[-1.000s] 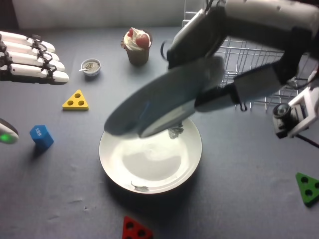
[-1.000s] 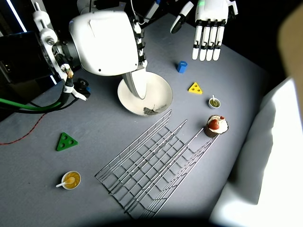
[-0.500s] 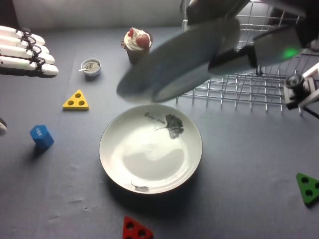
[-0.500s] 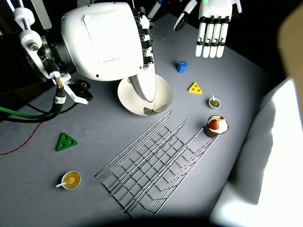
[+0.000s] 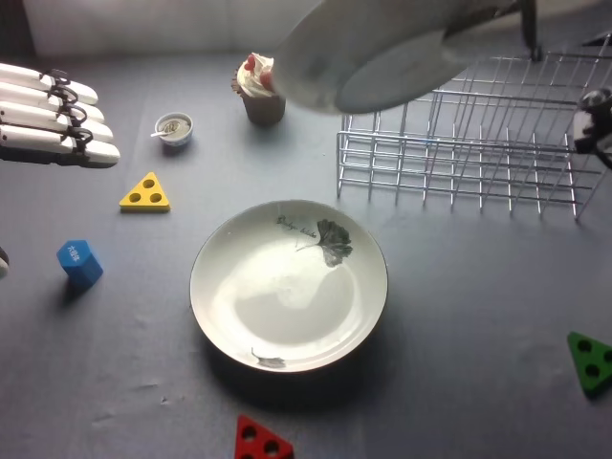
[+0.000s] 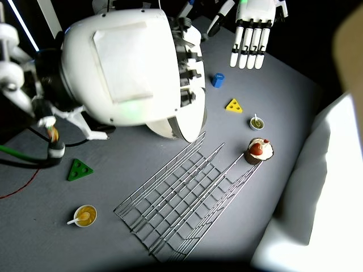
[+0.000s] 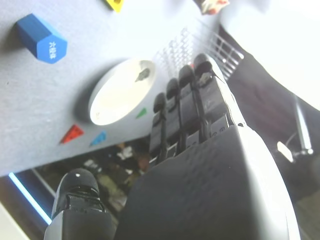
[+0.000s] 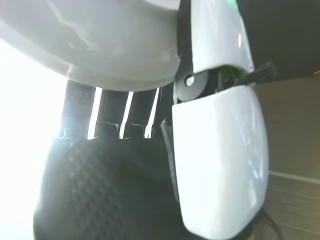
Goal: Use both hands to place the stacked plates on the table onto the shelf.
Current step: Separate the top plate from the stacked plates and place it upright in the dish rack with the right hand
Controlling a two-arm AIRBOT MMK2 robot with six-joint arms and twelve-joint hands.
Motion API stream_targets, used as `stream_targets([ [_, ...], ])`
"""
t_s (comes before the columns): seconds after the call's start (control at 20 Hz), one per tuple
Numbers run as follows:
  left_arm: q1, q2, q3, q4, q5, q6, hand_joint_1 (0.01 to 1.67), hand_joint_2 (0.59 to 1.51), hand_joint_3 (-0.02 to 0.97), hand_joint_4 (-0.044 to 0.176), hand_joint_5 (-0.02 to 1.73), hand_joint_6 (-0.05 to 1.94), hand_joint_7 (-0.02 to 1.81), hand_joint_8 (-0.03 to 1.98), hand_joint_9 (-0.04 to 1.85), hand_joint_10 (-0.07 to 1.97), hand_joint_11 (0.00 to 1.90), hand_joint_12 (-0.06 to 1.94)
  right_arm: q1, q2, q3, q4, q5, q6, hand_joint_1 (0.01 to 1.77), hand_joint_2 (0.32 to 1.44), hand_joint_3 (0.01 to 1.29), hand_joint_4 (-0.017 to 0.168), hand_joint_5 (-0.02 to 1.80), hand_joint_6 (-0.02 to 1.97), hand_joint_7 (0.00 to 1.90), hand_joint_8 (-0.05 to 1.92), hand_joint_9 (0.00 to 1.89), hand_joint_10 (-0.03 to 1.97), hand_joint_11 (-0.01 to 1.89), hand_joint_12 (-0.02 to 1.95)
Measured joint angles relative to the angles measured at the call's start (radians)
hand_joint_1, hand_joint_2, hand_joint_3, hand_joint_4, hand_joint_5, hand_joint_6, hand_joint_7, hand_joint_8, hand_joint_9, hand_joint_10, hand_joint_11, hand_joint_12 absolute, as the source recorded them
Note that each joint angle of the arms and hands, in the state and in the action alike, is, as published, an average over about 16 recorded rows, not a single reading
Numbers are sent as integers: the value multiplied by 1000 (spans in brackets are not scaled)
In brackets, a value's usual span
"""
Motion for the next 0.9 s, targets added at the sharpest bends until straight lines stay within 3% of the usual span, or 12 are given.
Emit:
stream_targets([
  [0.35, -2, 0, -35, 5, -66, -51, 37, 1052, 18, 0, 197, 7, 238, -2, 232, 19, 210, 12, 8, 0, 47, 95, -53, 39, 1468, 886, 14, -9, 986, 842, 1252, 287, 1224, 526, 1067, 1089],
  [0.65, -17, -3, -63, 19, -87, -71, 38, 1055, 17, 0, 200, 7, 227, -2, 221, 19, 203, 13, 9, 0, 78, 129, -100, 104, 1470, 886, 14, -9, 1002, 821, 1269, 254, 1221, 524, 1089, 1033],
  [0.9, -49, -9, -81, 51, -87, -71, 39, 1056, 17, 0, 202, 7, 229, -2, 218, 19, 206, 14, 7, 0, 106, 121, -120, 171, 1473, 887, 14, -9, 1004, 815, 1236, 327, 1224, 495, 1070, 1163],
])
